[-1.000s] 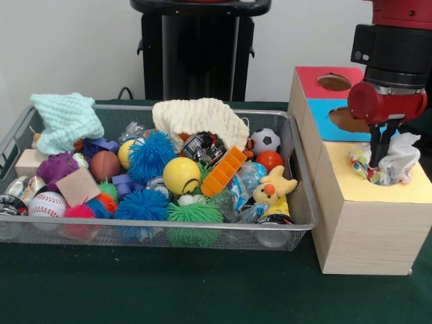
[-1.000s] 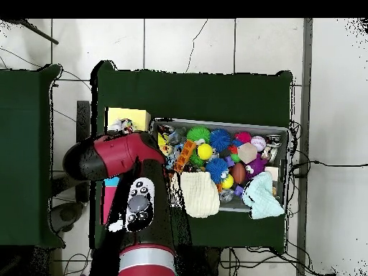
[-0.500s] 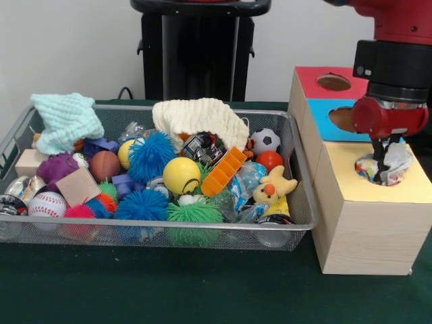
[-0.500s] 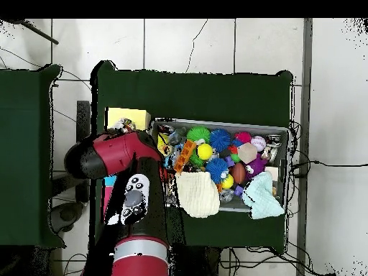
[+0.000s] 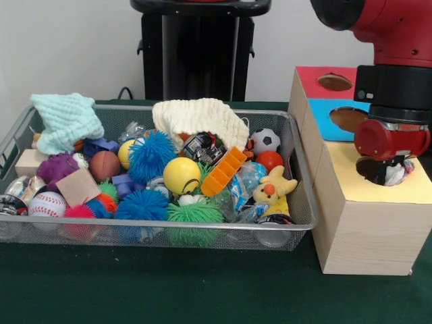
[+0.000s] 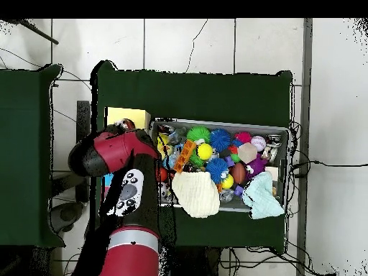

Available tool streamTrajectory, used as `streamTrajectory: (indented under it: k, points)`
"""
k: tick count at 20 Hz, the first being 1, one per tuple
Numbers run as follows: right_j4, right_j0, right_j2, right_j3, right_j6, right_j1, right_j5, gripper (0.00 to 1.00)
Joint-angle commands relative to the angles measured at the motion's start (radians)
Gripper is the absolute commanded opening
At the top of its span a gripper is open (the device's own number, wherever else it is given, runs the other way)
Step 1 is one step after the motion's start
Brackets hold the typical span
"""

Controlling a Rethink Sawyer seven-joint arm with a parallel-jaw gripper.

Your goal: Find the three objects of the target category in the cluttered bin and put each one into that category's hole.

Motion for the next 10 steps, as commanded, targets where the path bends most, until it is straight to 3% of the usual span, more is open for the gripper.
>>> streamTrajectory:
  k: [1,10]
  points:
    - [0.008,0.012,0.030,-0.006,0.184,0.166,-0.067,0.00]
    - [0.025,0.009,0.041,0.034,0.162,0.098,0.013,0.00]
